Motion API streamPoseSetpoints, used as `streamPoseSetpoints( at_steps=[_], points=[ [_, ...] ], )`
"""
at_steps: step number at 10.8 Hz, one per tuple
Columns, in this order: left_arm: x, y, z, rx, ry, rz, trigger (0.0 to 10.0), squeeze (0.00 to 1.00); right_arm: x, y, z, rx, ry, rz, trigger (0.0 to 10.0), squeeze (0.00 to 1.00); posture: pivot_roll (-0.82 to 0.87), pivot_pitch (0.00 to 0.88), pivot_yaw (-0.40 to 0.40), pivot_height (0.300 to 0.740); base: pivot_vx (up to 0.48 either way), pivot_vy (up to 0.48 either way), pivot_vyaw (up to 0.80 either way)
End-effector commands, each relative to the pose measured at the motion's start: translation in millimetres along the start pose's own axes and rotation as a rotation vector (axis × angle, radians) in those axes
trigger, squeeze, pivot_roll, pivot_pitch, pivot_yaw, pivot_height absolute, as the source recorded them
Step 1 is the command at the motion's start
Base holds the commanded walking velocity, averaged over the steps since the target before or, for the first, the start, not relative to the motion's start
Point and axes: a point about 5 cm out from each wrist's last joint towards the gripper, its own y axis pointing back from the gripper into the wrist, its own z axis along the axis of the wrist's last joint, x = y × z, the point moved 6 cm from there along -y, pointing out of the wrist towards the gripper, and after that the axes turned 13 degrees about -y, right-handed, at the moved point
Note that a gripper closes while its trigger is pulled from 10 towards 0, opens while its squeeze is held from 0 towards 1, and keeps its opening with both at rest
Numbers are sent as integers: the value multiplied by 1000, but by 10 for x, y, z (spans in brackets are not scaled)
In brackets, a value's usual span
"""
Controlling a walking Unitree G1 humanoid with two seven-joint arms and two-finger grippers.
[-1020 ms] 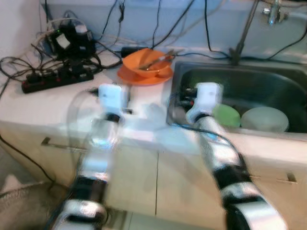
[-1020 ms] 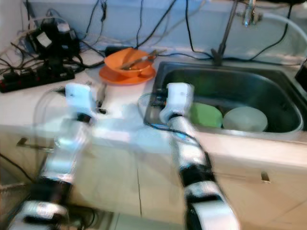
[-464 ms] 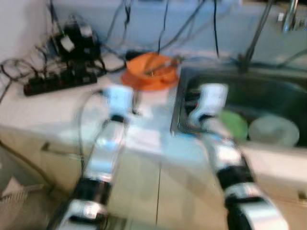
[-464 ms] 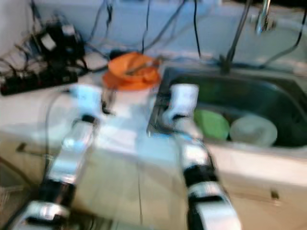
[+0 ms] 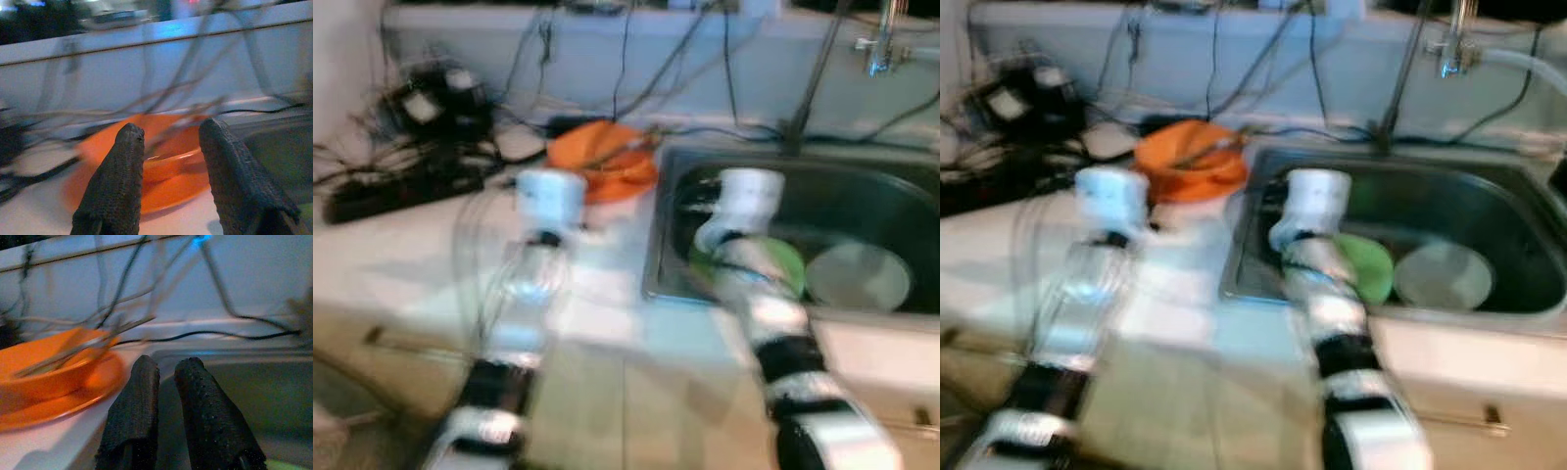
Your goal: Kitchen organization
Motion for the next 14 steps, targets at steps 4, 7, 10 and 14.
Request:
streamPoseSetpoints(
  at_steps=[4, 7, 10, 14],
  points=[
    [104, -3, 38, -20, -1, 3, 10000, 0, 182, -21, -38, 7, -22, 38, 10000, 0, 177, 12, 12, 740, 0, 0, 0],
    [61, -24, 21, -6, 26, -34, 10000, 0, 179, -20, -46, 10, -21, 37, 10000, 0, 176, 11, 12, 740, 0, 0, 0],
    [77, -133, -89, 70, 32, -80, 10000, 0, 183, -19, -54, 12, -18, 37, 10000, 0, 171, 2, 18, 740, 0, 0, 0],
    [185, -348, -197, 201, 104, -126, 10000, 0, 186, 9, -79, 14, -14, 32, 10000, 0, 163, 7, 33, 740, 0, 0, 0]
  ],
)
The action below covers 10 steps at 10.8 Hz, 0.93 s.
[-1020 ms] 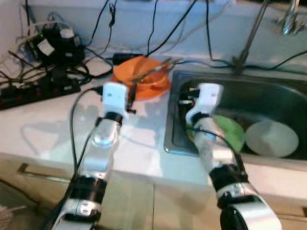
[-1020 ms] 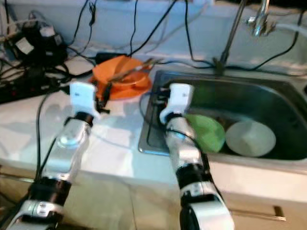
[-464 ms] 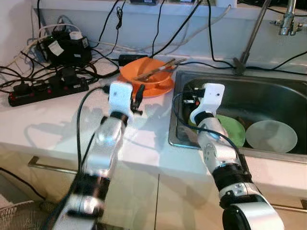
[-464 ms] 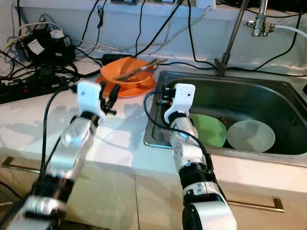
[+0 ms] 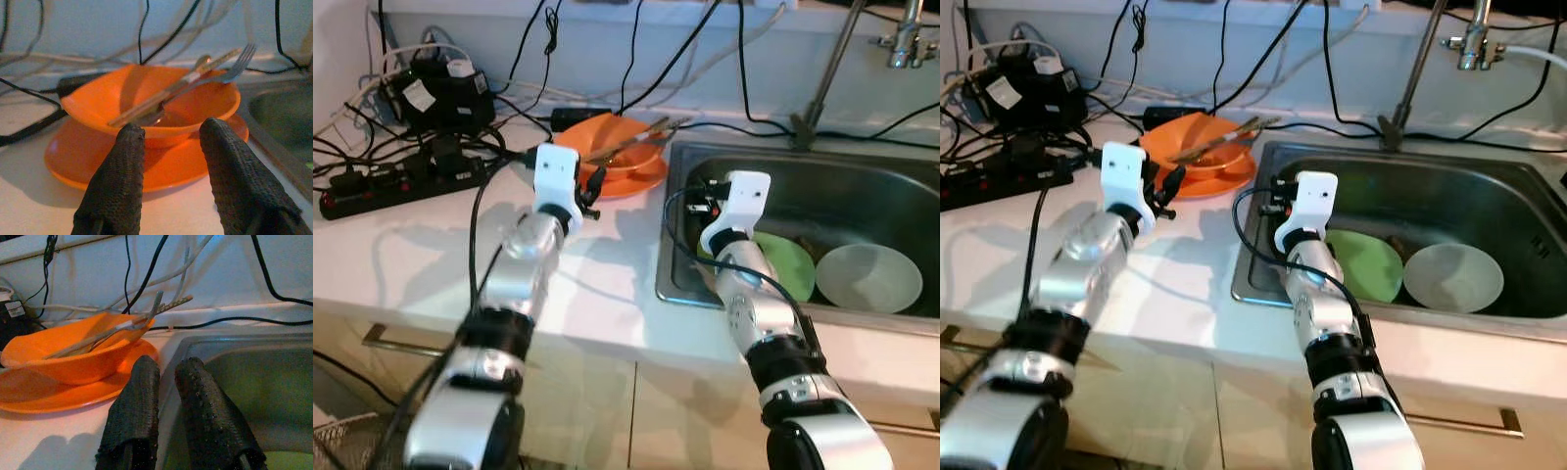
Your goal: Kitchen organization
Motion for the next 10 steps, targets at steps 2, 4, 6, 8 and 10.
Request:
streamPoseSetpoints(
  at_steps=[2, 4, 6, 8, 10],
  points=[
    [102, -51, -33, 62, -2, -11, 10000, 0, 17, 32, -8, -3, 0, -3, 10000, 0, 160, 19, 49, 740, 0, 0, 0],
    [173, -75, -91, 122, -14, -25, 10000, 953, 21, 80, -41, -2, -6, -8, 10000, 0, 153, 39, 60, 740, 0, 0, 0],
    [201, -90, -35, 117, -14, -28, 10000, 1000, 21, 110, -40, -4, -8, -11, 10000, 0, 148, 64, 65, 740, 0, 0, 0],
    [246, -86, -65, 145, -34, -38, 10000, 0, 26, 152, -61, 4, -9, -16, 10000, 0, 154, 94, 67, 740, 0, 0, 0],
    [247, -114, -80, 180, -47, -49, 10000, 0, 32, 171, -73, 7, -11, -17, 10000, 0, 150, 104, 71, 740, 0, 0, 0]
  ],
)
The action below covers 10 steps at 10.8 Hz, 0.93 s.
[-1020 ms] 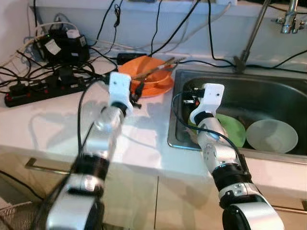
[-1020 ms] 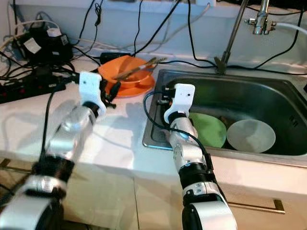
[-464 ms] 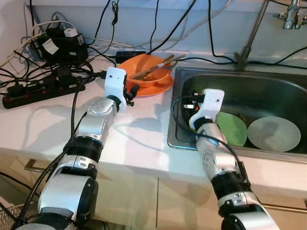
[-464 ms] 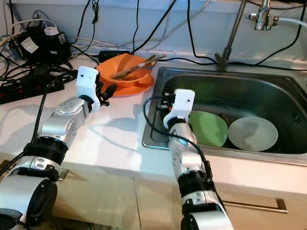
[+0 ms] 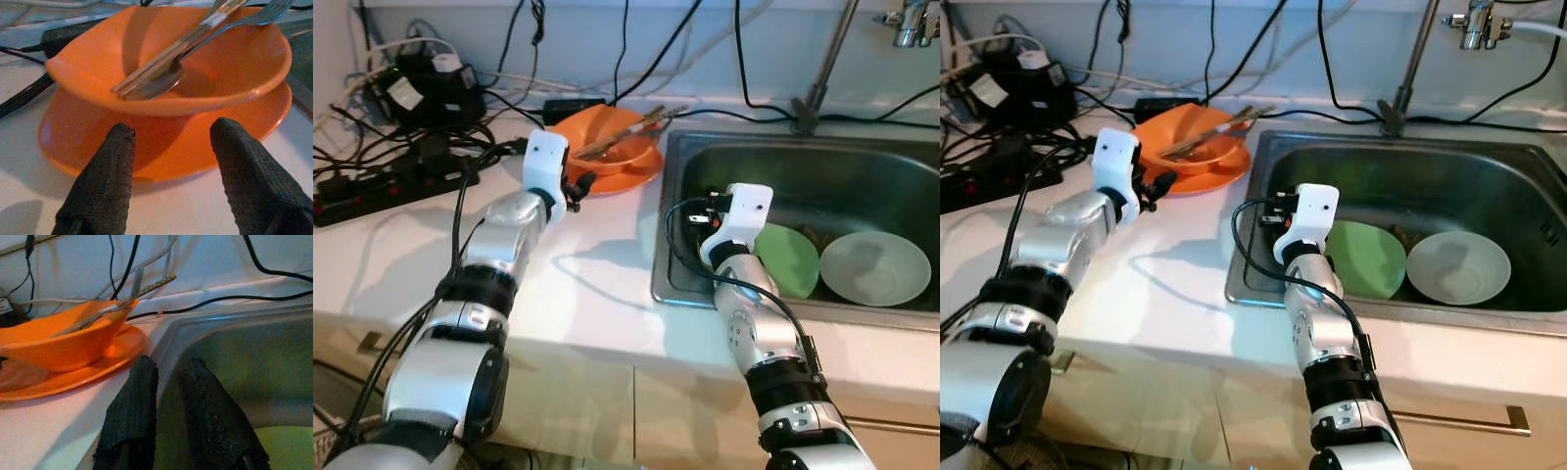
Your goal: Kitchen organization
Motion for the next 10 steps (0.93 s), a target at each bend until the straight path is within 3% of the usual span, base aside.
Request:
streamPoseSetpoints(
  at_steps=[1, 5, 10],
  points=[
    [-8, -33, 47, 11, -9, -4, 10000, 0, -12, 37, -59, 23, 6, -11, 10000, 0, 140, 114, 74, 740, 0, 0, 0],
    [-24, -91, 98, 32, 3, -5, 10000, 0, -69, 103, -52, 29, 12, -31, 10000, 0, 108, 127, 84, 740, 0, 0, 0],
    [125, -94, 139, 48, 42, 40, 10000, 0, -35, 108, -30, 30, 14, -31, 10000, 0, 102, 112, 93, 740, 0, 0, 0]
  ],
)
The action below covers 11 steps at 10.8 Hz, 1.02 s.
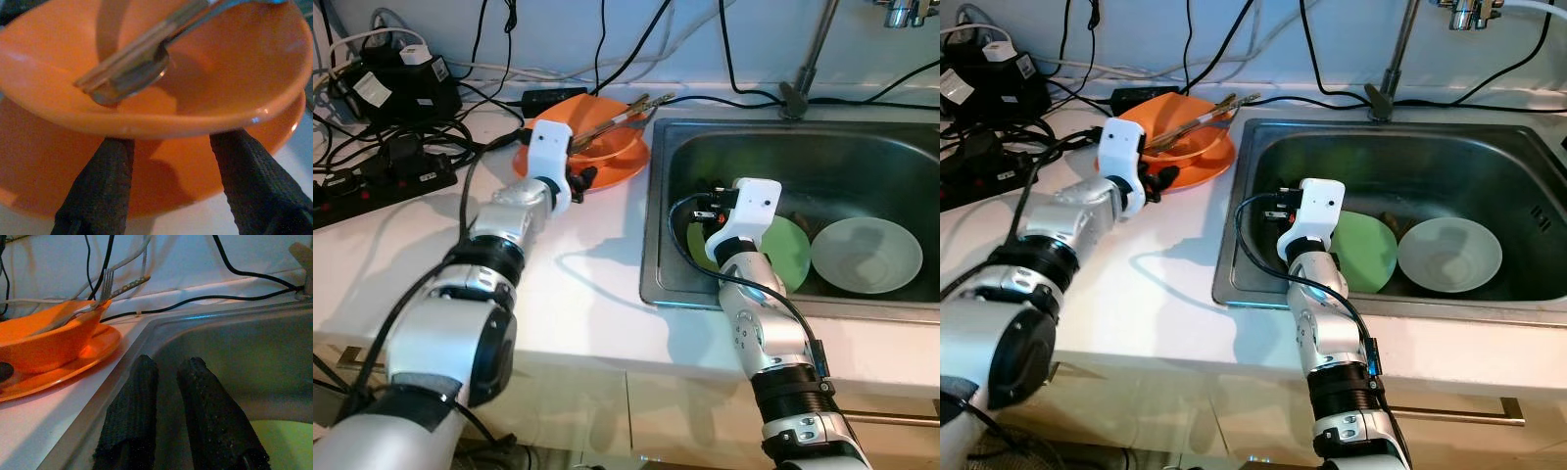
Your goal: Kitchen organization
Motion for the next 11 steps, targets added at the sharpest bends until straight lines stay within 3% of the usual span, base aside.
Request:
streamPoseSetpoints(
  at_steps=[1, 5, 11],
  points=[
    [70, 7, 69, -10, 0, 20, 10000, 0, -61, 68, -158, 54, -8, -26, 10000, 0, 109, 117, 98, 740, 0, 0, 0],
    [63, 8, -30, 28, 17, 8, 10000, 0, -95, 63, -166, 61, -10, -38, 10000, 0, 131, 133, 103, 740, 0, 0, 0],
    [-142, 32, -340, 114, 35, -110, 10000, 0, -87, 47, -205, 72, -18, -41, 10000, 0, 167, 131, 114, 740, 0, 0, 0]
  ],
)
